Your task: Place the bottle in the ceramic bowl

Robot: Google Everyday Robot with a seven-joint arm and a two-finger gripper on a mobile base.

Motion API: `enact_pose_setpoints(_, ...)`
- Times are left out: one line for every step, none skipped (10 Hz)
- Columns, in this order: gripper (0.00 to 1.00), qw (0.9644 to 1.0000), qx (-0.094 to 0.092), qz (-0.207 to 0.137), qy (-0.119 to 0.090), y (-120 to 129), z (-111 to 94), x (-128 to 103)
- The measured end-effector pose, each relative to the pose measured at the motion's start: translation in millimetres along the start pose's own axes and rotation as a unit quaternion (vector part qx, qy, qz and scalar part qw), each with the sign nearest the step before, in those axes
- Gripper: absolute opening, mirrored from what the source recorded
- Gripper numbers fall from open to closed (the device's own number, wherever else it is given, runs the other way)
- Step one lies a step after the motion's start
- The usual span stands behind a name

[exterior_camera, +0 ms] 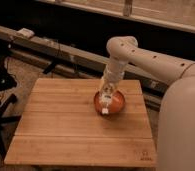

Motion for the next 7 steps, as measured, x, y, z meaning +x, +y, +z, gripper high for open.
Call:
enact_pose_setpoints(0.0, 1.0, -0.002, 0.001, 0.004, -2.2, 3.9, -0.1)
enact_pose_setpoints(0.0, 0.9999, -0.002, 0.008, 0.009, -8.6, 8.5, 0.6)
enact_pose_setpoints(0.0, 0.9998, -0.002, 0.014, 0.014, -15.6, 12.0, 1.8)
enact_pose_setpoints(0.0, 0.9997, 0.0, 0.019, 0.017, -18.7, 14.2, 2.6)
enact_pose_setpoints(0.0, 0.9995, 0.001, 0.025, 0.02, -20.7, 16.3, 2.9)
enact_pose_setpoints(0.0, 0.9992, 0.003, 0.031, 0.024, -24.0, 19.3, 3.4)
enact_pose_setpoints(0.0, 0.9988, 0.005, 0.04, 0.03, -30.4, 25.1, 4.2)
